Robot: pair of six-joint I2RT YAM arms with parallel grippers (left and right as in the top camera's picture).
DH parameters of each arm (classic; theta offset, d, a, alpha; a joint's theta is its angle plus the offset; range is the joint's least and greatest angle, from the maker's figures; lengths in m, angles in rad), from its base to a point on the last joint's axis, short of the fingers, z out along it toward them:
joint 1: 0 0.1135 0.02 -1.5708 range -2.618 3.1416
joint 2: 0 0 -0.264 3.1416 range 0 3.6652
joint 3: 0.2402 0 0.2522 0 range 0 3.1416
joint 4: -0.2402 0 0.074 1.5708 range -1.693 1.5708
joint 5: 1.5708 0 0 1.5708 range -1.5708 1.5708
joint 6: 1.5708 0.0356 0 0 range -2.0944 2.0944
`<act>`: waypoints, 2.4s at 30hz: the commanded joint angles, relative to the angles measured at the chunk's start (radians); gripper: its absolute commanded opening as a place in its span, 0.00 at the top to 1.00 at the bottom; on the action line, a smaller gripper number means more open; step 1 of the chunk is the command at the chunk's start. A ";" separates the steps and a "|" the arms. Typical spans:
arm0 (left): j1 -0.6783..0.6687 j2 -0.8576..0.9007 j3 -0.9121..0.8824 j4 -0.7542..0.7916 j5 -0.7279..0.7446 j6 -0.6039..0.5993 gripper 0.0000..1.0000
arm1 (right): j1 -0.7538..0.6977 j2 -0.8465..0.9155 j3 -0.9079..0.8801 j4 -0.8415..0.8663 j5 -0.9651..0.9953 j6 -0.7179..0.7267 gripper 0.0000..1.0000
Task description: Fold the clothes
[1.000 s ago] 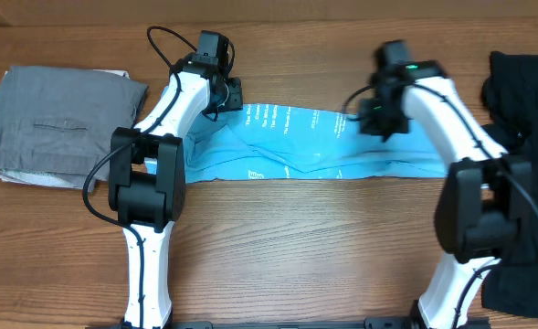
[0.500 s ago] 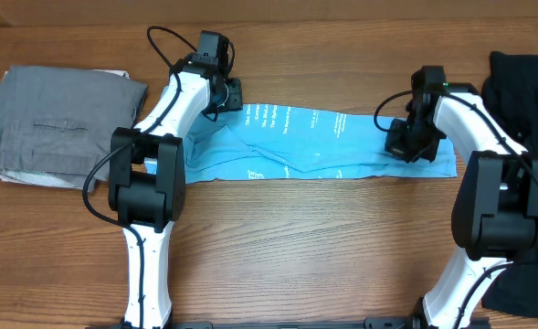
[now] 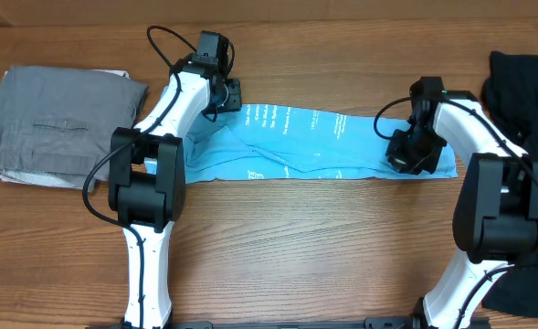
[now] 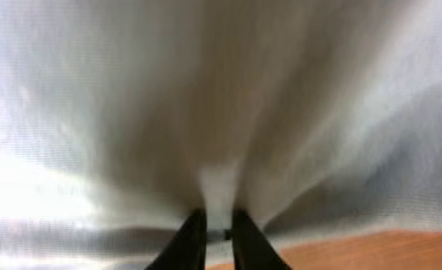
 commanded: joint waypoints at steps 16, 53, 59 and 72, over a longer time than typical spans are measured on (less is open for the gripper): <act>0.040 -0.398 0.068 -0.200 -0.034 -0.014 0.10 | -0.265 -0.043 0.218 -0.068 -0.019 -0.062 0.34; 0.160 -0.402 0.066 -0.290 -0.033 -0.028 0.00 | -0.298 0.037 -0.060 0.263 -0.042 -0.166 0.96; 0.160 -0.402 0.066 -0.290 -0.033 -0.028 0.00 | -0.352 0.037 0.058 0.167 -0.043 -0.172 0.96; 0.160 -0.402 0.066 -0.290 -0.033 -0.028 0.00 | -0.323 0.033 0.439 -0.168 -0.119 -0.172 0.96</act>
